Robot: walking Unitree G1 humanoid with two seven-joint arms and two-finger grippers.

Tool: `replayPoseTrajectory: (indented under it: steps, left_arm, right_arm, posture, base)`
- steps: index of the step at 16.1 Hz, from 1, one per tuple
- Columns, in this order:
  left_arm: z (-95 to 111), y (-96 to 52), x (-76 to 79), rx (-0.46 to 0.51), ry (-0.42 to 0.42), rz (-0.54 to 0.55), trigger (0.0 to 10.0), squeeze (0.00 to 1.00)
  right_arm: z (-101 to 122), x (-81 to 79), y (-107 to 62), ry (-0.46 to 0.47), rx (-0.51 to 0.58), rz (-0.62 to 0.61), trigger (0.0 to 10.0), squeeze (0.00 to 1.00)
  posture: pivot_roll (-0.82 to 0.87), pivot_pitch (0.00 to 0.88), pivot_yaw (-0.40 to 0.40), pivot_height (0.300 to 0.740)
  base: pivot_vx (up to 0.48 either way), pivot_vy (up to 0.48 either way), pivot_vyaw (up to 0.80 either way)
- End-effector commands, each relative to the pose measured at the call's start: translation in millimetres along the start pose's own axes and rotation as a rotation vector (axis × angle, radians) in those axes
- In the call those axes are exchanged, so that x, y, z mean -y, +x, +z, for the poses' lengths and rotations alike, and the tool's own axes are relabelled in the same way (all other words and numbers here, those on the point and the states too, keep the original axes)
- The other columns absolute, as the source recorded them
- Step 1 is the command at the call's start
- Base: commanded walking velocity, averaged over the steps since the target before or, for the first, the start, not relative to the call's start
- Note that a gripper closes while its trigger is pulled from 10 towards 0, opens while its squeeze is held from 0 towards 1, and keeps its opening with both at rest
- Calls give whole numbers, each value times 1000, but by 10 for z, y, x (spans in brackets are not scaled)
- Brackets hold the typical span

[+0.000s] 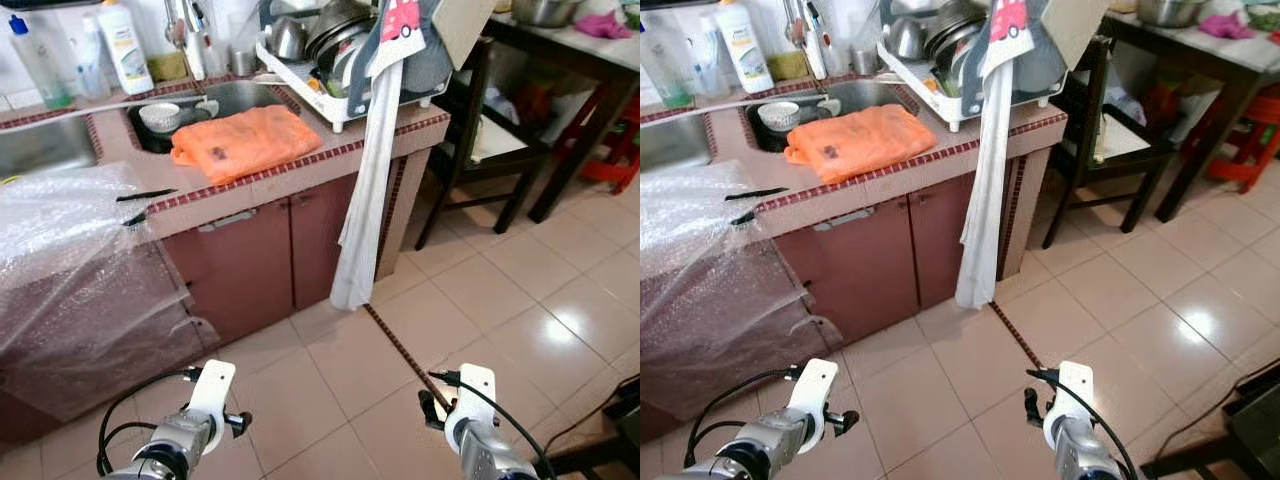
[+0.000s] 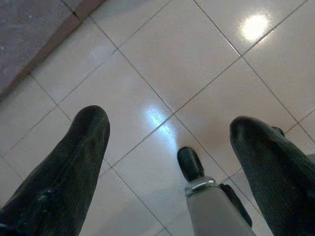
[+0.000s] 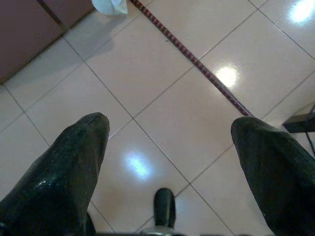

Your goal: Kitchen organization

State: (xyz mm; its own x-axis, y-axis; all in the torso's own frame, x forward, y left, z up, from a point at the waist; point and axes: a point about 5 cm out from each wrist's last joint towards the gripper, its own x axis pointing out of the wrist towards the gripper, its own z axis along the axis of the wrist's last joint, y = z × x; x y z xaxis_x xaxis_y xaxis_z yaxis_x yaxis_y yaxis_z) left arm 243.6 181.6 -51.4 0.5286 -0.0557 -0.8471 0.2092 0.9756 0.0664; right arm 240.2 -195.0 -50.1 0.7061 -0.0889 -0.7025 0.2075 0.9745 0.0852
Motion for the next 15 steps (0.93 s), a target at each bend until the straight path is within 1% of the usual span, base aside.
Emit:
replayPoseTrajectory:
  steps: [1, 13, 15]
  left_arm:
    - [-5, 1, 5, -3, 14, 0, 10000, 0]
    - [-5, -1, -2, -7, 41, -3, 10000, 0]
    - [8, -1, -3, 6, 35, -2, 10000, 0]
  right_arm:
    - [-16, 26, -4, 9, -6, -10, 10000, 0]
    - [-19, 15, -4, 25, -5, -11, 10000, 0]
    - [-23, 18, -5, 32, -7, -12, 10000, 0]
  posture:
    - [-62, 26, 5, 740]
    - [-62, 31, 9, 740]
    - [-61, 30, 9, 740]
  base:
    - [266, 0, 0]
    - [269, 0, 0]
    - [0, 0, 0]
